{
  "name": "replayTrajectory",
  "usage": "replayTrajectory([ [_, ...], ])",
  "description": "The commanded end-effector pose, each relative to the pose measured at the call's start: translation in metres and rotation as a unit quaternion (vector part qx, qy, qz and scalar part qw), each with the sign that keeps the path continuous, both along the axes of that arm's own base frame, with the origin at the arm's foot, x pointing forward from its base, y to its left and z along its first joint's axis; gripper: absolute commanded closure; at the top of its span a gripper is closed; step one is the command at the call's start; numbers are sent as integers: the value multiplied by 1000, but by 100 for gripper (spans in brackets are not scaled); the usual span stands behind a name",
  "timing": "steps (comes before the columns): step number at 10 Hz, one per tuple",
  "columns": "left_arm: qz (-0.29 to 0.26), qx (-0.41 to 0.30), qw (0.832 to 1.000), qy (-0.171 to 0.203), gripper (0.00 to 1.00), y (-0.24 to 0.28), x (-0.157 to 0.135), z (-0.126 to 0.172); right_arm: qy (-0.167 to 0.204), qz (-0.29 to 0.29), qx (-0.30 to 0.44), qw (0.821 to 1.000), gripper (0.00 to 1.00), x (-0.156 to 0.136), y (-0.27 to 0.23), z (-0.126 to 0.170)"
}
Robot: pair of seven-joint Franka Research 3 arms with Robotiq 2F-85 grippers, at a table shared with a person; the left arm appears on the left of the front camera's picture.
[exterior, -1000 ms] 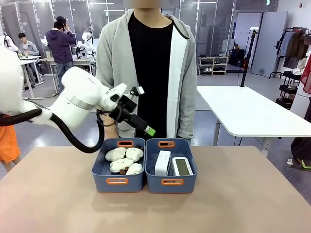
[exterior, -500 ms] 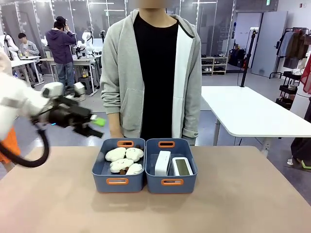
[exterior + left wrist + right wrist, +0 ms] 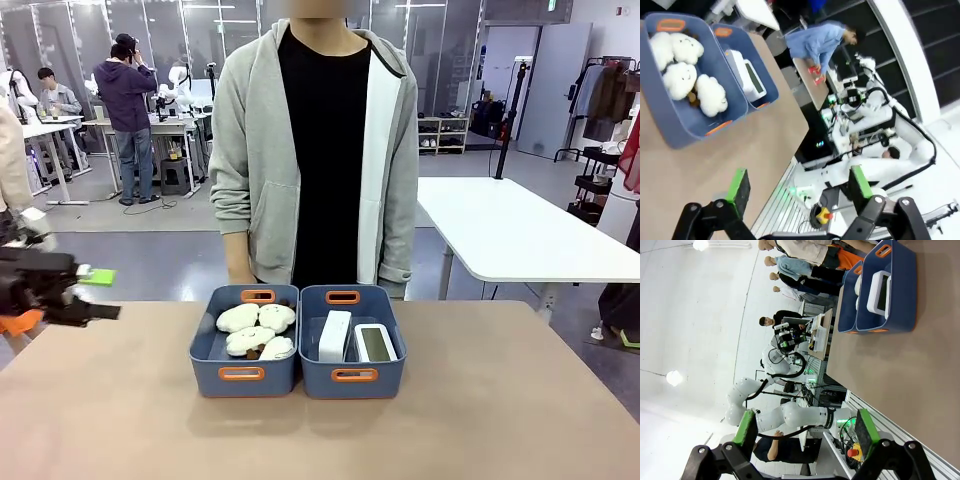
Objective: Sort the digital clocks into the basket.
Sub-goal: Pick up the Digital clock from the table and place it into the empty Plastic storage basket.
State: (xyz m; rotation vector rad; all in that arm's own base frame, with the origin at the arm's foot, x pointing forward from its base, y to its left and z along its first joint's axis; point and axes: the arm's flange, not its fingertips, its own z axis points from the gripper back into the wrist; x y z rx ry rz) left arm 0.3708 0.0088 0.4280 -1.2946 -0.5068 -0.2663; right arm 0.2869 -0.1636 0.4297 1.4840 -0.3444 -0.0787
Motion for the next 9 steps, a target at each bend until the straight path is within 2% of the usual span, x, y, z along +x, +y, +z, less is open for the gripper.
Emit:
replayTrajectory([
  [1,52,-43,998,-19,0,27,-21,-16,-10,0,4,1000,0,0,0,2],
  [2,81,-42,996,-12,0,40,-29,-26,-10,0,4,1000,0,0,0,2],
  [3,30,-17,999,-2,0,24,-6,-4,-10,0,4,1000,0,0,0,2],
  [9,30,-17,999,-2,0,24,-6,-4,-10,0,4,1000,0,0,0,2],
])
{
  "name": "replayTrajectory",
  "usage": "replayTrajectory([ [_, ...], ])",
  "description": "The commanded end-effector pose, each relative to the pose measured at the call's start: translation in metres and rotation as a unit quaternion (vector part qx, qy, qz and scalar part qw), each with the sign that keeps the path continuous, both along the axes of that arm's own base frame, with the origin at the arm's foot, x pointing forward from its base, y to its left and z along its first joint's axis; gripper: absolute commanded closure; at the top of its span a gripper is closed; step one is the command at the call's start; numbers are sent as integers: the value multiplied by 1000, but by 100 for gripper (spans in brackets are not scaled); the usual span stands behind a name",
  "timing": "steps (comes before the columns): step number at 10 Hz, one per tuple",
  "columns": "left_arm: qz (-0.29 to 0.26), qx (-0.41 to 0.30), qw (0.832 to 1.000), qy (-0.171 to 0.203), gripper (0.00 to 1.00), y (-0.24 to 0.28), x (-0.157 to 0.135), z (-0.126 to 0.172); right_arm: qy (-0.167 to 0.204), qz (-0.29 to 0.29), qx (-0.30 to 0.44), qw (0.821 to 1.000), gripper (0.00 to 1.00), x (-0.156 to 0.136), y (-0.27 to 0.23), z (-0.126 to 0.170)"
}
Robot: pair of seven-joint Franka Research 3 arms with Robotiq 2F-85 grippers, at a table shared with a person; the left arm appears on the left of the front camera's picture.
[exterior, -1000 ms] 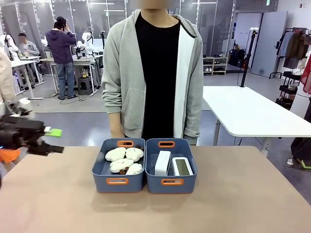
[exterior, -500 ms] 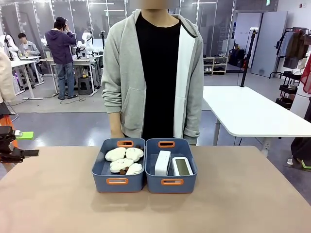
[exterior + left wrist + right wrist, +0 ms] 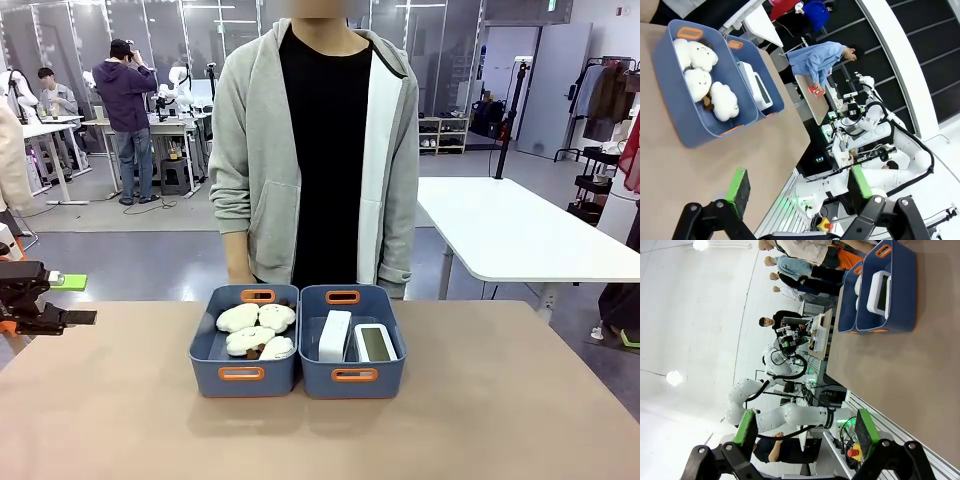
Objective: Sort the digital clocks into the basket.
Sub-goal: Pick up the Digital clock from the table and place it into the empty Plastic storage basket.
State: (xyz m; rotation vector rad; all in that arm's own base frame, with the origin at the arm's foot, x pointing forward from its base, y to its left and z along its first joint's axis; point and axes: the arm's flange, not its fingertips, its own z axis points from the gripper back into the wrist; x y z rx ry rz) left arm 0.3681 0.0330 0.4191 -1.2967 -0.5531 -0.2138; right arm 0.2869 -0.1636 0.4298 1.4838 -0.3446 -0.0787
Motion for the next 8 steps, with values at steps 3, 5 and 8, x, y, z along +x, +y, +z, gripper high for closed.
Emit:
replayTrajectory([
  [3,-1,-6,1000,0,0,0,-3,5,-10,0,4,1000,0,0,0,2],
  [5,-1,-6,1000,0,0,0,-3,5,-10,0,4,1000,0,0,0,2],
  [8,-1,-6,1000,0,0,0,-3,5,-10,0,4,1000,0,0,0,2],
])
